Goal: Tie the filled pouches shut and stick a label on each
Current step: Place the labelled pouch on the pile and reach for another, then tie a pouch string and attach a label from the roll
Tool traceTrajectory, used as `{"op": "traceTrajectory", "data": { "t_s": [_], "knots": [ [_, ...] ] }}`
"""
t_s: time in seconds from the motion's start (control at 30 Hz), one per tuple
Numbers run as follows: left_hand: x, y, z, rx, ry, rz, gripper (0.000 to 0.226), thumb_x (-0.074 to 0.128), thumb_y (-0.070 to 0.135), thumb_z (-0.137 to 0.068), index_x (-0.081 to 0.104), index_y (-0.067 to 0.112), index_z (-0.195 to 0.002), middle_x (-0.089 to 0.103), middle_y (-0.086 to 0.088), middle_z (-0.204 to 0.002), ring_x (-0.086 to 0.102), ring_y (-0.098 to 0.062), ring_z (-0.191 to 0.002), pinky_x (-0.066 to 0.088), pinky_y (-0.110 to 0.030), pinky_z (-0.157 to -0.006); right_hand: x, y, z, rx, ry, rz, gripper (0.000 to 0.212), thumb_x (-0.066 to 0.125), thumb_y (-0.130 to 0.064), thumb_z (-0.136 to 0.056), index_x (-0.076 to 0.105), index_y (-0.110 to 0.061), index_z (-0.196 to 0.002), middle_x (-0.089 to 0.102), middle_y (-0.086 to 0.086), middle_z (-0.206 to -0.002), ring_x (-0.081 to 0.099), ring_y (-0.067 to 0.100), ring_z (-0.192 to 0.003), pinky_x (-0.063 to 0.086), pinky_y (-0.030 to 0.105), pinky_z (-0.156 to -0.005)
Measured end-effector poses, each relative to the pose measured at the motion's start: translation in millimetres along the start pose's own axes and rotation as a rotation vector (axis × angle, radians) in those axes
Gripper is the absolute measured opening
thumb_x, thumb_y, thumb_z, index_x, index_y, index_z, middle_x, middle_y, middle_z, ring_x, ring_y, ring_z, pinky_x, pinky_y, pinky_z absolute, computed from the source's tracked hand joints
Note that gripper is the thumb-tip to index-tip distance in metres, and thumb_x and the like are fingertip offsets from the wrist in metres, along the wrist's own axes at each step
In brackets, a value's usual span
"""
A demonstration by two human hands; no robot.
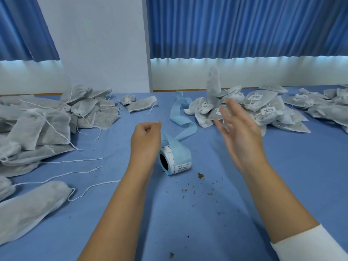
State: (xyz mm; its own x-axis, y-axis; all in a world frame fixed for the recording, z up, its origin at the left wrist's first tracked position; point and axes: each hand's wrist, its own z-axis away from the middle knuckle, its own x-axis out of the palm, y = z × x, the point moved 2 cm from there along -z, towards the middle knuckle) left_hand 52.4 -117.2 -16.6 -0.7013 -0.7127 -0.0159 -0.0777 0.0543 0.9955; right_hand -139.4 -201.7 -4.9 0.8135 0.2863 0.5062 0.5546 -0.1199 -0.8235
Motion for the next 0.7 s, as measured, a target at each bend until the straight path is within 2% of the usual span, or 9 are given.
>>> {"op": "traceTrajectory", "data": {
  "t_s": [0.1,0.2,0.37,0.47,0.5,0.53,0.57,0.63,0.7],
  "knots": [
    [1,0,1,0.046,-0.013,-0.052,0.007,0.056,0.028,-0.098,0.060,0.023,-0.094,0.059,0.013,-0.090,0.058,-0.004,-0.084,0.048,-0.025,-0.080,13,15,9,0.023,-0.112,0.287,0.042,0.052,0.001,-0.092,0.065,-0.020,-0.126,0.067,-0.017,-0.121,0.057,-0.003,-0.119,0.047,0.035,-0.105],
    [0,0,-2,0.044,-0.014,-0.086,0.008,0.057,0.027,-0.097,0.061,0.023,-0.102,0.059,0.017,-0.094,0.061,-0.005,-0.090,0.046,-0.023,-0.073,21,25,13,0.047,-0.207,0.454,0.039,0.052,-0.004,-0.091,0.071,-0.025,-0.118,0.067,-0.017,-0.121,0.060,-0.005,-0.113,0.046,0.037,-0.106],
    [-7,-2,-11,0.052,-0.002,-0.135,0.015,0.054,0.023,-0.096,0.065,0.020,-0.105,0.063,0.012,-0.096,0.063,-0.013,-0.096,0.046,-0.029,-0.079,49,41,0,0.102,-0.330,0.686,0.031,0.052,-0.010,-0.094,0.074,-0.024,-0.111,0.070,-0.015,-0.114,0.064,0.000,-0.104,0.050,0.035,-0.101],
    [-17,-7,-24,0.029,0.011,-0.131,0.015,0.052,0.020,-0.096,0.067,0.019,-0.098,0.068,0.004,-0.100,0.064,-0.018,-0.100,0.052,-0.036,-0.092,83,53,-20,0.074,-0.422,0.851,0.030,0.051,-0.009,-0.093,0.073,-0.017,-0.112,0.069,-0.011,-0.114,0.062,0.001,-0.103,0.049,0.030,-0.100],
    [-21,-9,-29,0.010,0.021,-0.112,0.014,0.053,0.019,-0.096,0.066,0.019,-0.092,0.068,0.002,-0.099,0.064,-0.019,-0.098,0.052,-0.039,-0.094,96,58,-29,0.054,-0.457,0.912,0.029,0.051,-0.009,-0.093,0.073,-0.014,-0.112,0.070,-0.008,-0.113,0.062,-0.001,-0.098,0.049,0.023,-0.097],
    [-26,-13,-34,-0.018,0.037,-0.081,0.015,0.054,0.018,-0.096,0.065,0.020,-0.085,0.068,0.001,-0.096,0.064,-0.019,-0.095,0.053,-0.042,-0.095,110,64,-39,0.034,-0.501,0.991,0.028,0.052,-0.010,-0.093,0.073,-0.009,-0.111,0.071,-0.003,-0.110,0.061,-0.002,-0.088,0.049,0.016,-0.089],
    [-30,-18,-40,-0.053,0.056,-0.040,0.018,0.054,0.016,-0.095,0.063,0.019,-0.080,0.068,0.000,-0.092,0.063,-0.020,-0.091,0.052,-0.044,-0.095,123,71,-48,0.020,-0.542,1.084,0.028,0.052,-0.011,-0.093,0.071,-0.001,-0.109,0.072,0.007,-0.108,0.058,0.002,-0.078,0.049,0.014,-0.078],
    [-39,-31,-52,-0.149,0.099,0.066,0.020,0.054,0.013,-0.095,0.063,0.018,-0.078,0.067,-0.001,-0.088,0.062,-0.020,-0.085,0.053,-0.042,-0.093,149,89,-68,0.035,-0.592,1.220,0.033,0.050,-0.010,-0.091,0.062,0.014,-0.110,0.064,0.027,-0.115,0.057,0.022,-0.076,0.049,0.031,-0.073],
    [-44,-44,-64,-0.261,0.138,0.210,0.018,0.054,0.011,-0.096,0.063,0.014,-0.080,0.068,-0.003,-0.086,0.063,-0.020,-0.083,0.054,-0.036,-0.088,167,110,-88,0.091,-0.606,1.274,0.035,0.047,-0.008,-0.091,0.057,0.018,-0.114,0.057,0.031,-0.123,0.062,0.035,-0.093,0.050,0.048,-0.090]
  ]
}}
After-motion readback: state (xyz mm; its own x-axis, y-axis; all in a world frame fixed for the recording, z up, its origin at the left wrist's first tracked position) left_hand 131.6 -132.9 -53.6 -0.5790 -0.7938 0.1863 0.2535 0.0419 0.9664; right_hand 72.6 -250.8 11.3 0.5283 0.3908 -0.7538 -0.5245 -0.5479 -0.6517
